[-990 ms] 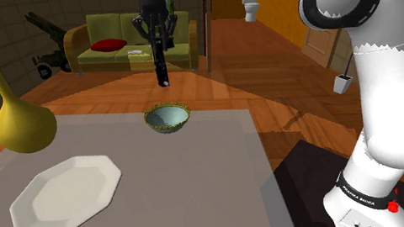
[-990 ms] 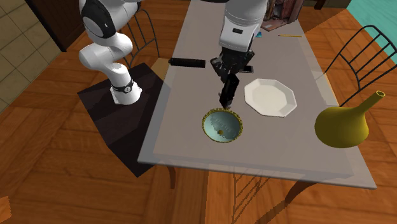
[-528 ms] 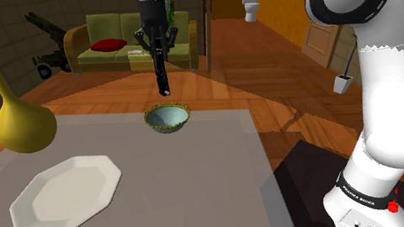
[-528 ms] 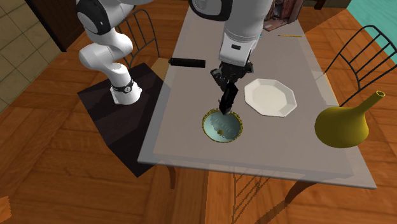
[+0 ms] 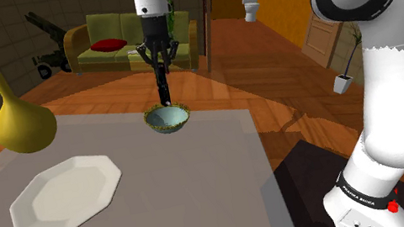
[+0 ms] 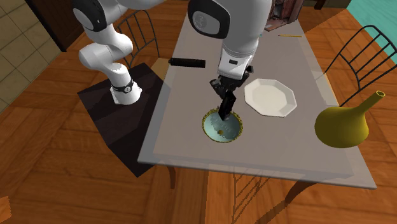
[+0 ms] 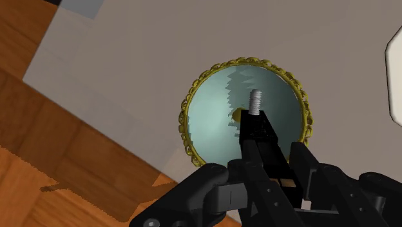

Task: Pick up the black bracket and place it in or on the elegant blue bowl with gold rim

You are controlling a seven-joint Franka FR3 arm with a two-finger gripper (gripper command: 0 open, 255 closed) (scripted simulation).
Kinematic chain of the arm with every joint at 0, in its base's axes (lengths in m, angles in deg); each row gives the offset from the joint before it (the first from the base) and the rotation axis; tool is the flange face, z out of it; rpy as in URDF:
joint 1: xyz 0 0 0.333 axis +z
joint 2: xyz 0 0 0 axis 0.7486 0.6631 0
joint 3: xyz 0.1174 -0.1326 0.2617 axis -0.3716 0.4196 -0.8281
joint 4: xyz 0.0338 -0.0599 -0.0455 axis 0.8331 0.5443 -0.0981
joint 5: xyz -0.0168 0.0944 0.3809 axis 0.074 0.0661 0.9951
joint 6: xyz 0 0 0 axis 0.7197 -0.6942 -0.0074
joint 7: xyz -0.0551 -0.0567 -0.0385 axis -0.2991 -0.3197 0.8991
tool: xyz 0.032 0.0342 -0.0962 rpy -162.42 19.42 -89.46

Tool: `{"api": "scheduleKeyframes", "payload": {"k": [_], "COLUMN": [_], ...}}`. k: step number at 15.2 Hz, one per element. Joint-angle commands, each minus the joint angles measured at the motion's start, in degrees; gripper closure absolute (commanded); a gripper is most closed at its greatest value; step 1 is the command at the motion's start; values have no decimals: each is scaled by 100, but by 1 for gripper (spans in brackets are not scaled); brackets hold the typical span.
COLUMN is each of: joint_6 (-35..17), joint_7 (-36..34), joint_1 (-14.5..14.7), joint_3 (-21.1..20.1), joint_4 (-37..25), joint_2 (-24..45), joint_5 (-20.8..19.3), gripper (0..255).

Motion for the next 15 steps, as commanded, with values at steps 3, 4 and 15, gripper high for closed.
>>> {"api": "scheduleKeyframes", "payload": {"k": [3,4,15], "joint_6": [-352,-433,-678], "joint_7": [16,19,27], "joint_1": [-42,-50,-70], "joint_3": [6,7,13], "joint_4": [409,499,761], "joint_2": [-62,-71,-87], "joint_5": [20,23,27], "gripper": [255,255,255]}}
